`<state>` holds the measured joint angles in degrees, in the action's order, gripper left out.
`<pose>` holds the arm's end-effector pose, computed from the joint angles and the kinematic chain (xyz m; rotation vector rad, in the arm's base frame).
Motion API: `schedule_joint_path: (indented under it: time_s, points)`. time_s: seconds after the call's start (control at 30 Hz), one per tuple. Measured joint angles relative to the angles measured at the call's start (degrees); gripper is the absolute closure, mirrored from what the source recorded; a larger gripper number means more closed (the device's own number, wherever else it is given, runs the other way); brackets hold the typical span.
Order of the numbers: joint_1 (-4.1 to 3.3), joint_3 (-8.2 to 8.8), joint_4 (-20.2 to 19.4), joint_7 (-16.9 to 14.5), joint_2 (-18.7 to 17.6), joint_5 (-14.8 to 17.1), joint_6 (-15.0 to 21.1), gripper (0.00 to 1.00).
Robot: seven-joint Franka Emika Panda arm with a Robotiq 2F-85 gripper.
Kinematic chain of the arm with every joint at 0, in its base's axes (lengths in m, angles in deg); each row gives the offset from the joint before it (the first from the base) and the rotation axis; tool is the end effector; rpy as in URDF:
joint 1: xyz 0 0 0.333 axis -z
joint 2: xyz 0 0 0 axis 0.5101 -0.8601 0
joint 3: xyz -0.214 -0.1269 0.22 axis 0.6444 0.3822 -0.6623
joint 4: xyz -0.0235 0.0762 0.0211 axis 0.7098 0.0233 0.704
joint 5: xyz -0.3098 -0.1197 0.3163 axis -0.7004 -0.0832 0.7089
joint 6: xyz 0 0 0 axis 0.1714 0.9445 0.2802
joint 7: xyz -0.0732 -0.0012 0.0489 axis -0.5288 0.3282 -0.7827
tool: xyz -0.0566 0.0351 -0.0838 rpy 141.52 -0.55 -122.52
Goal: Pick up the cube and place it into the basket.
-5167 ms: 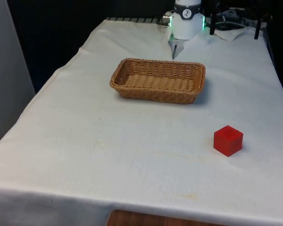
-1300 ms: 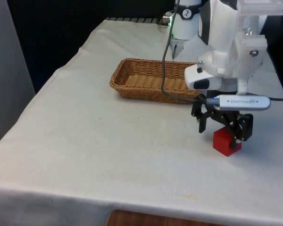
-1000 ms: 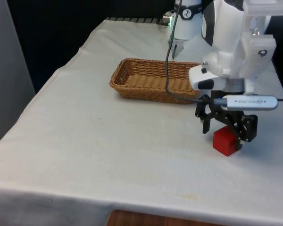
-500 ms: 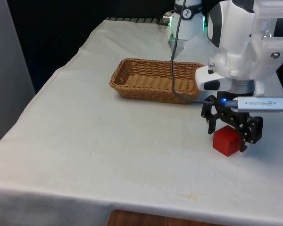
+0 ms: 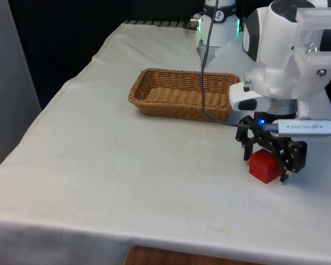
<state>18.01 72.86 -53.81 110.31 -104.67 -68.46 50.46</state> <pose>0.8048 0.1499 0.1335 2.9608 -1.0156 0.0298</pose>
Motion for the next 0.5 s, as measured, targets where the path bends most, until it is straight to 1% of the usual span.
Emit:
schedule_joint_path:
  time_s: [0.23, 0.27, 0.3, 0.33, 0.4, 0.43, 0.47, 0.5]
  points:
    - [0.0, 0.0, 0.06, 0.0, 0.0, 0.0, 0.0, 0.0]
    - [0.0, 0.0, 0.06, 0.0, 0.0, 0.0, 0.0, 0.03]
    - [0.0, 0.0, 0.06, 0.0, 0.0, 0.0, 0.0, 0.11]
    - [0.0, 0.06, 0.11, 0.0, 0.0, 0.0, 0.0, 0.21]
    - [0.0, 0.06, 0.11, 0.0, 0.0, 0.0, 0.0, 0.44]
    - [0.0, 0.06, 0.11, 0.0, 0.0, 0.0, 0.0, 0.44]
    - [0.0, 0.06, 0.11, 0.0, 0.0, 0.0, 0.0, 0.56]
    - [0.0, 0.06, 0.11, 0.0, 0.0, 0.0, 0.0, 0.78]
